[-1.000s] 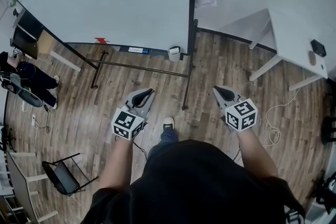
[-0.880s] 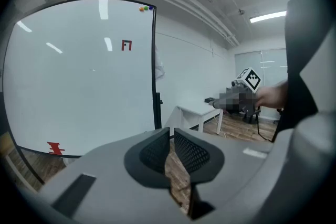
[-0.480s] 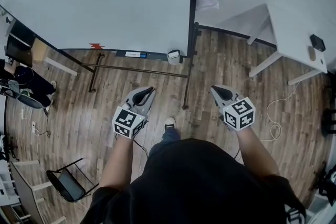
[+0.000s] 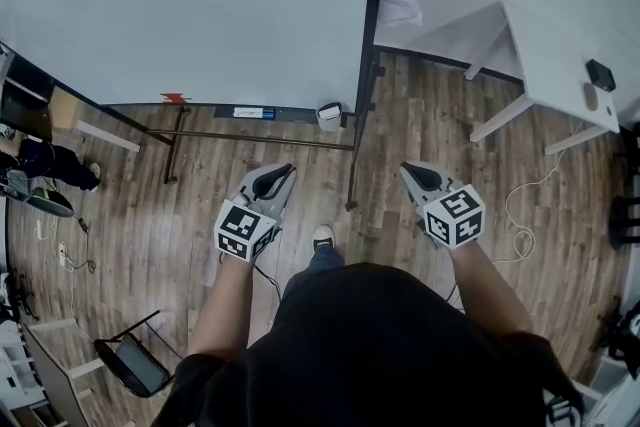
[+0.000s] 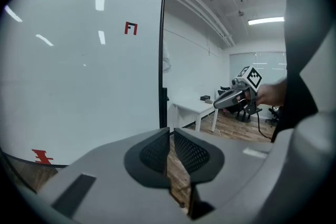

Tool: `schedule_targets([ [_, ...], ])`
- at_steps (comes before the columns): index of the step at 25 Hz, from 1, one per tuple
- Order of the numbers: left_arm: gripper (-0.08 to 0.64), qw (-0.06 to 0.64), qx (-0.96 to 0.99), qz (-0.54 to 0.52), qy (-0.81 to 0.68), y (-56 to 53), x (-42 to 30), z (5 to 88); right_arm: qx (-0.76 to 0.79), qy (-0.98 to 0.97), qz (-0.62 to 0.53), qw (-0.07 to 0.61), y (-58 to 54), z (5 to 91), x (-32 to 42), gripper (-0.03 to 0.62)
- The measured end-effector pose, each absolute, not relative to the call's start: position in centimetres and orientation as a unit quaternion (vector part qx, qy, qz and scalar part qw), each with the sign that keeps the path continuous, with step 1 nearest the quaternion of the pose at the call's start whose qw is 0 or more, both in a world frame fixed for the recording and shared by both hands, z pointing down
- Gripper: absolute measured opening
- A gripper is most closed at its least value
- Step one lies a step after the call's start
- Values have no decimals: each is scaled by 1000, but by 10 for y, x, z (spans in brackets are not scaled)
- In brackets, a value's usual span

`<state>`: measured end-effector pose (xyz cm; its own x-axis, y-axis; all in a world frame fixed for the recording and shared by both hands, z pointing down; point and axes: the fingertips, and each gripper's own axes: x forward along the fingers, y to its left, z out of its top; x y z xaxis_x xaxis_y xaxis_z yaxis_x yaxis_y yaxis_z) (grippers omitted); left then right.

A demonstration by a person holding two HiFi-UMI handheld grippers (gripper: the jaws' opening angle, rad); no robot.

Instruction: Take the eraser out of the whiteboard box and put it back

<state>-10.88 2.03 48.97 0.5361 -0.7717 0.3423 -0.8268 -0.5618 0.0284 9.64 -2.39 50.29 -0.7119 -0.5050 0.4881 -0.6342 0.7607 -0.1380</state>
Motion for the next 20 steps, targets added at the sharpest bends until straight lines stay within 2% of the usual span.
schedule_targets([
  [20,37,96,893,149,-413,-42,-144,497,339,-901,155,224,-62,501,47,-6],
])
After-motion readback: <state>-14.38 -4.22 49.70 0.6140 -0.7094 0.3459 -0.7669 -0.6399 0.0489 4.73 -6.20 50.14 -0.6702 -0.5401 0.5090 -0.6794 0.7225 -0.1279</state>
